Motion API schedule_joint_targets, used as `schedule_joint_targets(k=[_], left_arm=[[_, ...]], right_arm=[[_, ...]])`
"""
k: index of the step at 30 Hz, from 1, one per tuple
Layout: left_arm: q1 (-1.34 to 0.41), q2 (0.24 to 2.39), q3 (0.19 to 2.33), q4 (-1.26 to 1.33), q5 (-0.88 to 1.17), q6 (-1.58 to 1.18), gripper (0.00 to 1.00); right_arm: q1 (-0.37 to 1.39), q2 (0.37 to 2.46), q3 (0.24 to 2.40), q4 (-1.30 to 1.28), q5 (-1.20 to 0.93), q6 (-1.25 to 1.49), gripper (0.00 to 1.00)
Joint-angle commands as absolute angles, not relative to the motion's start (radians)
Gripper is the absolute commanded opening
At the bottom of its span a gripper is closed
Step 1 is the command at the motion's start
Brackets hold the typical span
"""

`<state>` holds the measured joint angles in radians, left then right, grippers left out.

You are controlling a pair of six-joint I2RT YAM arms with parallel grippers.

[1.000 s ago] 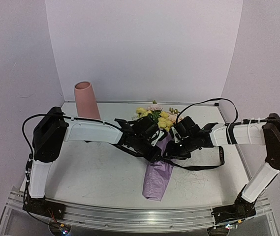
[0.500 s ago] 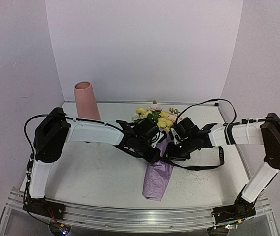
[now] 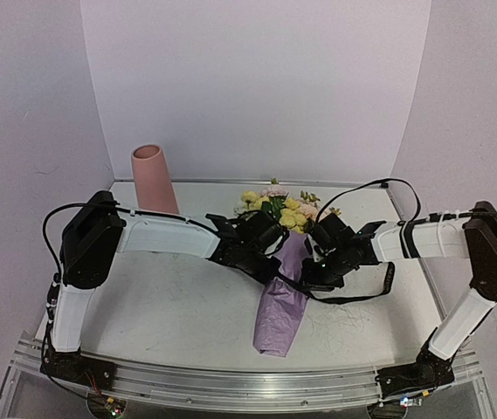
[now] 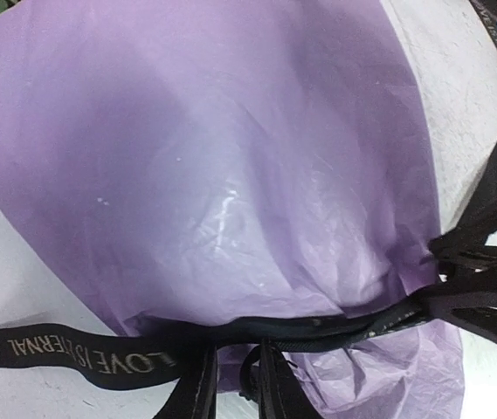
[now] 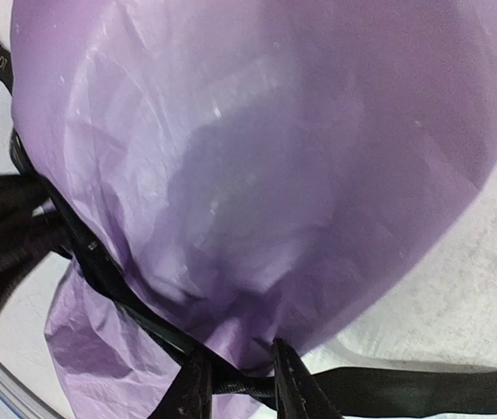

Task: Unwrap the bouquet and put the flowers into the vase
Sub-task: Untie the ribbon from the wrapping paper.

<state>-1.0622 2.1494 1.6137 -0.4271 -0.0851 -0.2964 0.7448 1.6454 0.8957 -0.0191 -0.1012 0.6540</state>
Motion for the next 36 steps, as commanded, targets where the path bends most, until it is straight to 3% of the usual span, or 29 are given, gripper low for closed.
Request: schedule_joint_targets(k=[1,12,18,20,25,31,36], left_arm=[[-1.063,2.100,1.588,-0.432,-0.161,-0.333,0.18],[-1.063,2.033,1.545,-0.436,-0.149,-0.352,0.23],[-1.063,2.014,1.545,-0.438,-0.164,-0.354,0.31],[-1.063,2.014,1.545,-0.441,-0.169,-0.353,0.32],[-1.063,2.009,1.538,-0.448,-0.159,-0.349,0.33],[-1.063,2.002,1.540,-0.446,-0.011,-0.286,0.49],[-1.063,2.027,1.569,-0.446,0.031,-0.256,0.55]], right_arm=[[0.744,1.572,0.854,-0.126,-0.047,0.651,0.27],[0.744,1.498,0.893,-0.152,-0.046,0.595,0.33],[0.744,1.549,0.974,-0.140,-0.080,0.517,0.58],[0.744,1.581,1.003,-0.140,-0.091,0.507,0.61],[0.744,1.635,1.031,-0.143,-0.116,0.504,0.62],[0.744,1.638,1.005,-0.143,-0.125,0.493,0.62],[0.744,1.626,0.987,-0.143,-0.124,0.494,0.62]])
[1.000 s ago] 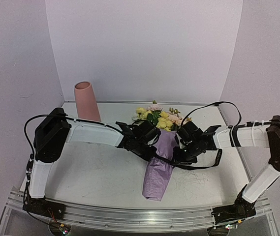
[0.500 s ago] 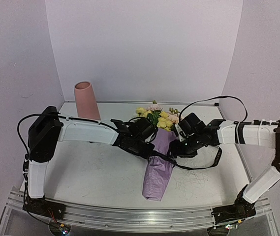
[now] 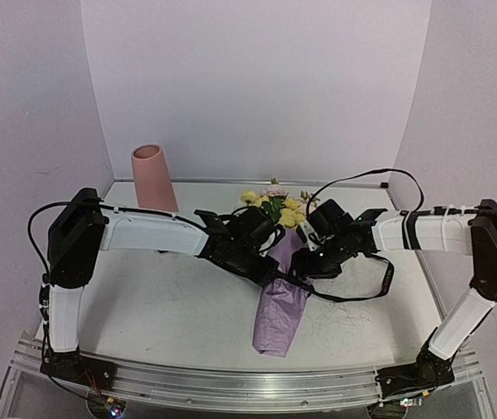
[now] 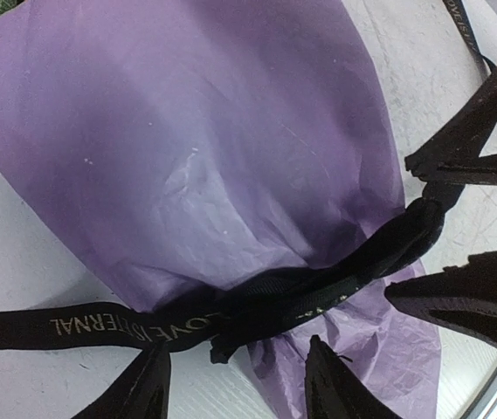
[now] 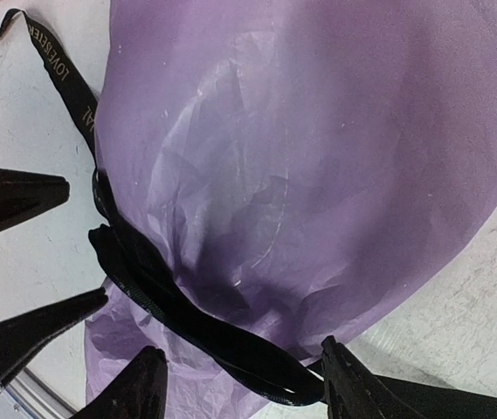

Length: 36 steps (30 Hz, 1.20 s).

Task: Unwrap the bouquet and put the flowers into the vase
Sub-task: Untie the ribbon from the wrapping paper.

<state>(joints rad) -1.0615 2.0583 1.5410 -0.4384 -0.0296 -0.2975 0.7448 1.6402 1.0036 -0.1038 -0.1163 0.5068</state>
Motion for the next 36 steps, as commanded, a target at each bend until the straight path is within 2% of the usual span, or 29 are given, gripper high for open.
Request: schedule_joint_targets(k=[1,7,11,14,20,29,32,36], left_arm=[[-1.063,2.036,1.579,-0.446,0.036,-0.250,0.55],[-1.063,2.098,1.638,-0.459,-0.019,-0.245,0.55],[-1.063,2.131,1.684,-0.507,-0.141,-0.279,0.43],[-1.062,2.127,1.684,-0.515,-0.201,-0.297,0.35],[-1.060,2.102,1.640,-0.537,-0.294,-0.333,0.28],[-1.060,2.028,1.542,-0.537,-0.306,-0.381,0.28],[-1.060,2.001,1.534,-0.524,-0.242,-0.369,0.33],[-1.060,1.986,1.550,-0.491,-0.140,-0.323,0.46]], right_arm=[[0.744,1.626,0.985,-0.144,-0.123,0.496,0.62],[0.744,1.619,0.963,-0.150,-0.109,0.517,0.63],[0.744,1.622,0.953,-0.169,-0.065,0.540,0.62],[0.744,1.637,0.957,-0.222,-0.007,0.561,0.57],[0.744,1.558,0.901,-0.257,0.092,0.591,0.54],[0.744,1.509,0.851,-0.307,0.145,0.600,0.52],[0.744,1.464,0.851,-0.253,0.091,0.556,0.52],[0.744,1.454,0.881,-0.195,0.009,0.489,0.52]])
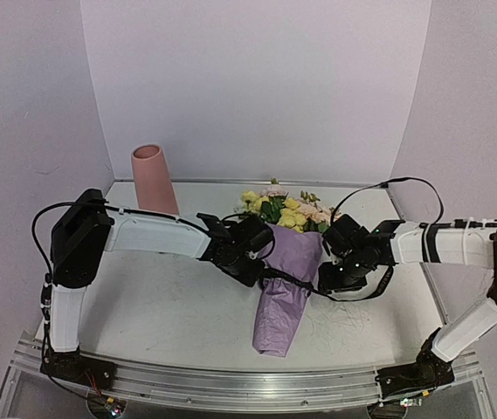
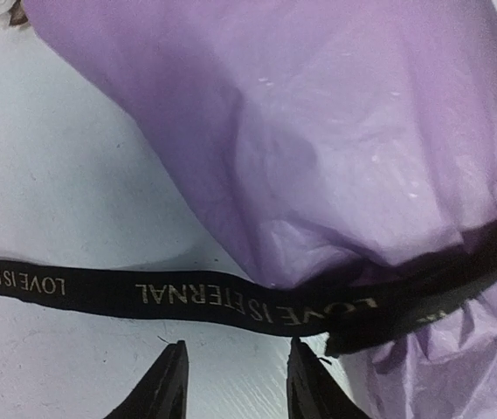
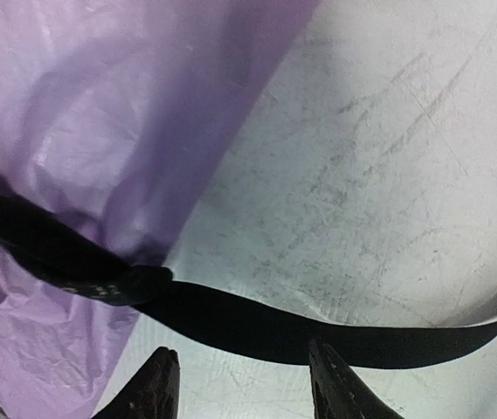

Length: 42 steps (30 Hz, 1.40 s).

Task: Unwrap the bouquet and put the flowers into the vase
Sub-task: Untie the ribbon from the wrapping paper.

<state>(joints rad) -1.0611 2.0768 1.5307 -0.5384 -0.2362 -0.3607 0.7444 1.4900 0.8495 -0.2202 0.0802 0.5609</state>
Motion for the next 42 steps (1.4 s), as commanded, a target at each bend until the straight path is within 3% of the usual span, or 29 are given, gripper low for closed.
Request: schedule_joint_targets(k=[1,10,15,24,26,29,34,42], left_arm=[[-1.060,1.988,1.555,-0.487,-0.132,-0.314,0.48],[-1.060,2.053,1.623,-0.489,-0.108,-0.276,0.53],[-1.060,2.077,1.640,-0.494,-0.097,-0.267,0.53],[-1.060,2.132,1.686,-0.519,-0.081,-0.248,0.53],[-1.060,2.140,1.697,-0.525,-0.090,-0.238,0.53],[-1.052,2.163,1.726,-0.589,-0.190,-0.257,0.44],[-1.033,2.142,1.705,-0.615,-0.257,-0.296,0.28],[-1.032,2.108,1.671,-0.615,-0.249,-0.308,0.24]], right_arm=[[0.744,1.467,0.898,-0.191,-0.003,0.476,0.52],[0.744,1.585,1.005,-0.179,-0.079,0.454,0.52],[0.744,1.631,1.040,-0.167,-0.124,0.437,0.44],[0.744,1.667,1.019,-0.180,-0.089,0.449,0.42],[0.744,1.663,1.006,-0.207,-0.037,0.466,0.35],[0.744,1.647,0.976,-0.248,0.063,0.499,0.26],[0.744,1.591,0.914,-0.250,0.092,0.516,0.26],[0.744,1.538,0.893,-0.266,0.101,0.526,0.24]])
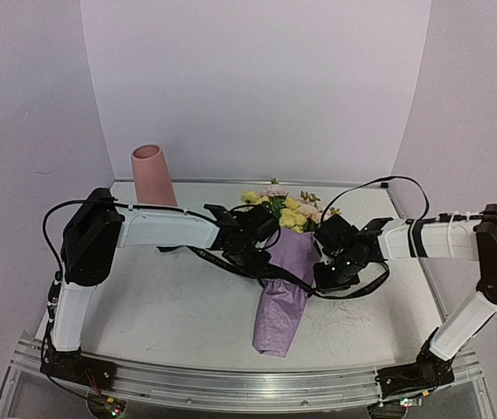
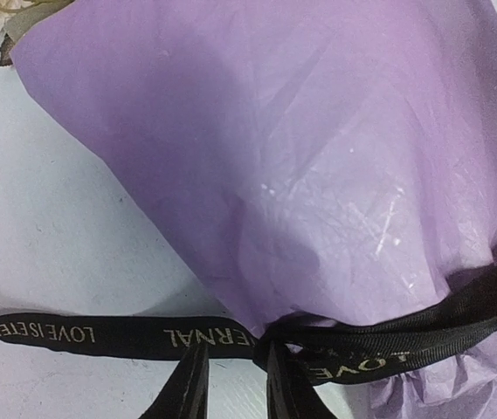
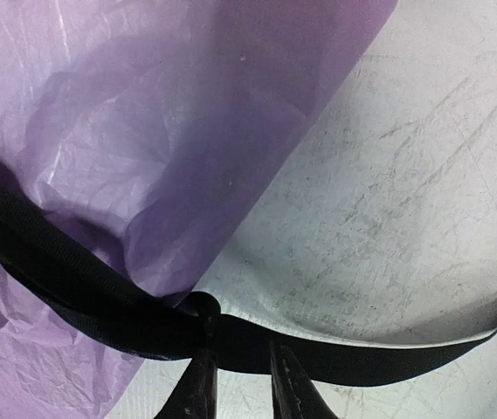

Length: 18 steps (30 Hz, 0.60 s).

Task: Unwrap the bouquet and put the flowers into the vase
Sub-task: Untie the ribbon from the wrapping paper.

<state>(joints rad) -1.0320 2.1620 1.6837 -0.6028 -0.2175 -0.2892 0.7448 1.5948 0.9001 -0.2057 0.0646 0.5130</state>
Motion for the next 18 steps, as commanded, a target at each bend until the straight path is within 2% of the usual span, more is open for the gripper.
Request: schedule_joint_targets(k=[1,4,9,11,18], left_arm=[[-1.032,2.105,1.667,-0.616,-0.247,-0.311,0.24],[-1.033,2.087,1.669,-0.612,-0.146,-0.283,0.25],[-1.035,2.062,1.695,-0.608,-0.056,-0.225,0.42],[-1.035,2.063,1.703,-0.606,-0.022,-0.192,0.46],[-1.035,2.114,1.764,-0.612,-0.035,-0.141,0.46]], right_arm=[[0.744,1.532,0.894,-0.268,0.100,0.523,0.24],[0.744,1.519,0.903,-0.268,0.087,0.496,0.25],[0.744,1.514,0.940,-0.248,0.026,0.423,0.30],[0.744,1.522,0.958,-0.243,0.010,0.404,0.31],[0.744,1.586,1.013,-0.204,-0.097,0.386,0.32]])
